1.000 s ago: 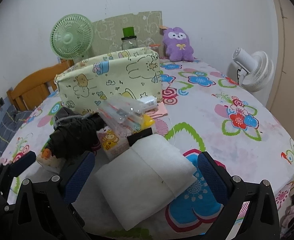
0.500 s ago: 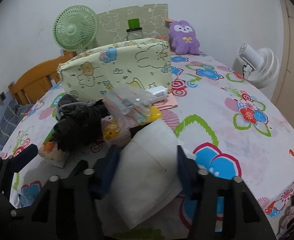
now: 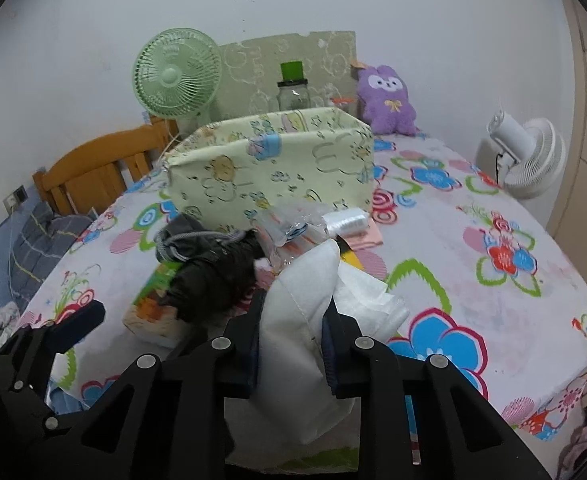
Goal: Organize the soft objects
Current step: 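Grasp green tissue pack with left gripper while right gripper grasps white cloth, then carry tissue pack with left gripper while right gripper carries white cloth toward fabric box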
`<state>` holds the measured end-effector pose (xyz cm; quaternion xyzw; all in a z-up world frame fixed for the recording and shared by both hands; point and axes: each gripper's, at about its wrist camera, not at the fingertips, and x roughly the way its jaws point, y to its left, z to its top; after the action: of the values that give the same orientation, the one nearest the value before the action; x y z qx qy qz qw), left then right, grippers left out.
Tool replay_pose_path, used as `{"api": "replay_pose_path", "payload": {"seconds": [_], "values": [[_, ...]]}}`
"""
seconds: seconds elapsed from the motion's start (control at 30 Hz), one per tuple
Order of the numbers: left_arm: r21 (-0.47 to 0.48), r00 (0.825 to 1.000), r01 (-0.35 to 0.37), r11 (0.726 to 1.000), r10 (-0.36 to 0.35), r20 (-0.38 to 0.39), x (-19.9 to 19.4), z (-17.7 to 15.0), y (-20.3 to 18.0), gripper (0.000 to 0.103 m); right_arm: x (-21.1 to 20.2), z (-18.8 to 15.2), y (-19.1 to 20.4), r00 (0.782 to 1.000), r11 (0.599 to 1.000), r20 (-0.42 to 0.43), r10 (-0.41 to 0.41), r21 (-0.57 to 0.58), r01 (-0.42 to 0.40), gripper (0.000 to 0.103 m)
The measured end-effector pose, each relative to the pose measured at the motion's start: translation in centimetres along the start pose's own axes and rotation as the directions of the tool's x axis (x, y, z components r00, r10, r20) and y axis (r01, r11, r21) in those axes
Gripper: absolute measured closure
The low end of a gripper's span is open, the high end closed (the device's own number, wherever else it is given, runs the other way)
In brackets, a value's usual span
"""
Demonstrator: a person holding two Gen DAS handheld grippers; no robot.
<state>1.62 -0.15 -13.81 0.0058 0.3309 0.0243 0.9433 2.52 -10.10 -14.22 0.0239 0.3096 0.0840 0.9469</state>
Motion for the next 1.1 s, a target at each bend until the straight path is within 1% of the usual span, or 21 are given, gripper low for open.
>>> {"api": "replay_pose_path", "payload": {"seconds": [0.2, 0.23, 0.27, 0.33, 0.4, 0.6, 0.87, 1.1], "values": [[-0.023, 0.998, 0.015, 1.0, -0.016, -0.058, 1.6, -0.2, 0.8, 0.014, 0.4, 0.3, 0.5, 1.0, 1.0, 0.005, -0.019, -0.002, 0.019, 0.076], [-0.029, 0.998, 0.023, 0.999, -0.024, -0.064, 1.9, -0.2, 0.9, 0.017, 0.5, 0.3, 0.4, 1.0, 1.0, 0.003, -0.026, 0.003, 0.026, 0.076], [-0.033, 0.997, 0.031, 0.999, -0.033, -0.07, 2.1, -0.2, 1.0, 0.02, 0.7, 0.4, 0.3, 0.999, 0.999, -0.001, -0.032, 0.008, 0.032, 0.076], [-0.03, 0.995, 0.045, 0.999, -0.047, -0.088, 2.4, -0.3, 0.9, 0.036, 0.9, 0.4, 0.0, 0.999, 0.999, -0.006, -0.04, 0.017, 0.04, 0.076], [-0.032, 0.995, 0.023, 0.999, -0.026, -0.093, 2.4, -0.4, 0.9, 0.048, 0.9, 0.3, -0.1, 0.999, 0.999, -0.009, -0.047, 0.025, 0.048, 0.076], [-0.041, 0.997, 0.02, 0.999, -0.023, -0.078, 1.3, -0.5, 1.0, 0.049, 0.4, 0.1, 0.1, 0.999, 0.999, -0.003, -0.034, 0.025, 0.034, 0.076], [-0.037, 1.0, 0.015, 0.999, -0.016, -0.011, -1.7, -0.2, 0.3, 0.049, -2.1, -0.1, -0.2, 0.999, 0.999, 0.042, -0.032, 0.041, 0.03, 0.076], [-0.03, 0.999, 0.027, 0.999, -0.026, 0.027, -3.4, 0.8, -0.2, 0.049, -3.7, 0.7, 0.0, 0.997, 0.999, 0.079, -0.023, 0.039, 0.02, 0.075]]}}
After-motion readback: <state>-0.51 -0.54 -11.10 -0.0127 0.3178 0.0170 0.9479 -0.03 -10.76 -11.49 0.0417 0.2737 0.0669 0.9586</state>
